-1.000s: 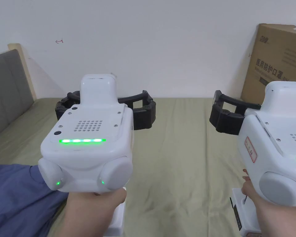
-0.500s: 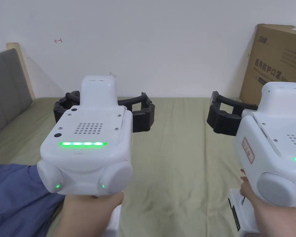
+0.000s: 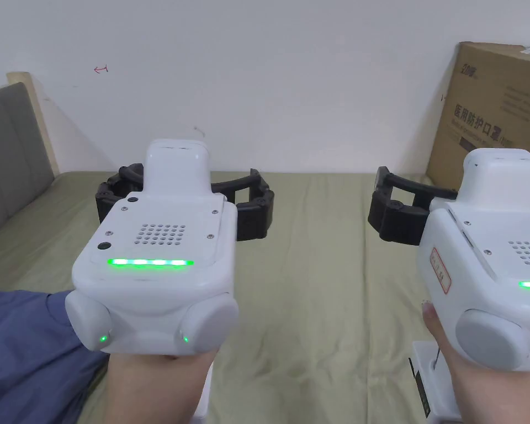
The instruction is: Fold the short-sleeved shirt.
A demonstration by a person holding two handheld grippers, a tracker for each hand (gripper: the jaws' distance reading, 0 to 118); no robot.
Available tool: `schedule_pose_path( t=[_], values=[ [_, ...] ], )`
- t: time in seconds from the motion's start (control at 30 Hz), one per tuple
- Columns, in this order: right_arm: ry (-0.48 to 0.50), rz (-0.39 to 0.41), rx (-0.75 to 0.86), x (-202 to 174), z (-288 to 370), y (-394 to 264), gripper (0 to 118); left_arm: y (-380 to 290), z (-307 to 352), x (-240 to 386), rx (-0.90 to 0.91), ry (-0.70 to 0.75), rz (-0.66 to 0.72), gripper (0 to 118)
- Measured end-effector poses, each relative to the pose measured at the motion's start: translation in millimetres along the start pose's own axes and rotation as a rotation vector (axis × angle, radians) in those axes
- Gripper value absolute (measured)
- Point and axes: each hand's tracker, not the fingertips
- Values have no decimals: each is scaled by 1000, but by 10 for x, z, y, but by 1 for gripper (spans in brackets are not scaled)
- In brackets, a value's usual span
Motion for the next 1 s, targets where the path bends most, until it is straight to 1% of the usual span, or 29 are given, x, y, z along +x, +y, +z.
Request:
schedule_pose_path(
  t=[0.03,0.07,0.1,0.13,0.17,0.2,0.23,0.27,0.33,0.47,0.6,0.63,0.7,0.8,0.87,0.9,0.93,1.0],
  values=[
    [1,-3,-4,1,0,-8,118,-7,-7,4,-16,30,-7,107],
    [15,-15,-11,13,12,-24,111,-27,-7,12,-16,60,-37,91],
    [35,-28,-4,29,26,-44,86,-51,3,0,-8,57,-57,59],
    [26,-28,-5,35,24,-54,21,-69,3,-28,-14,51,-66,6],
    [-5,-26,-41,32,-20,-69,0,-78,-23,-71,-35,50,-70,0],
    [-67,-26,-34,60,-3,-99,0,-102,-32,-99,-33,9,-38,0],
    [-27,-44,-49,94,0,-138,0,-112,-44,-121,-42,-17,-23,0],
    [-12,-53,-58,128,4,-153,0,-118,-54,-143,-50,-13,-22,0],
    [-36,-41,-65,135,-21,-176,0,-142,-82,-143,-61,-7,-15,0],
    [-35,-36,-64,121,-41,-213,0,-205,-142,-223,-89,-16,34,0],
    [9,-43,-78,-70,-105,-253,0,-281,-117,-463,-126,-14,47,0],
    [36,-48,-81,-184,-131,-275,0,-309,-66,-585,-132,32,39,0],
    [135,-40,-84,-473,-177,-325,0,-353,63,-884,-130,106,35,0],
    [271,-22,-119,-1040,-253,-357,0,-356,351,-1484,-139,250,77,0],
    [377,-31,-146,-1448,-292,-363,0,-355,571,-1847,-114,354,70,0],
    [417,-40,-152,-1587,-290,-365,0,-356,658,-1971,-105,395,61,0],
    [456,-47,-154,-1758,-277,-366,0,-351,744,-2099,-104,425,54,0],
    [488,-36,-142,-2018,-262,-344,0,-374,856,-2247,-113,430,65,0]
  ],
)
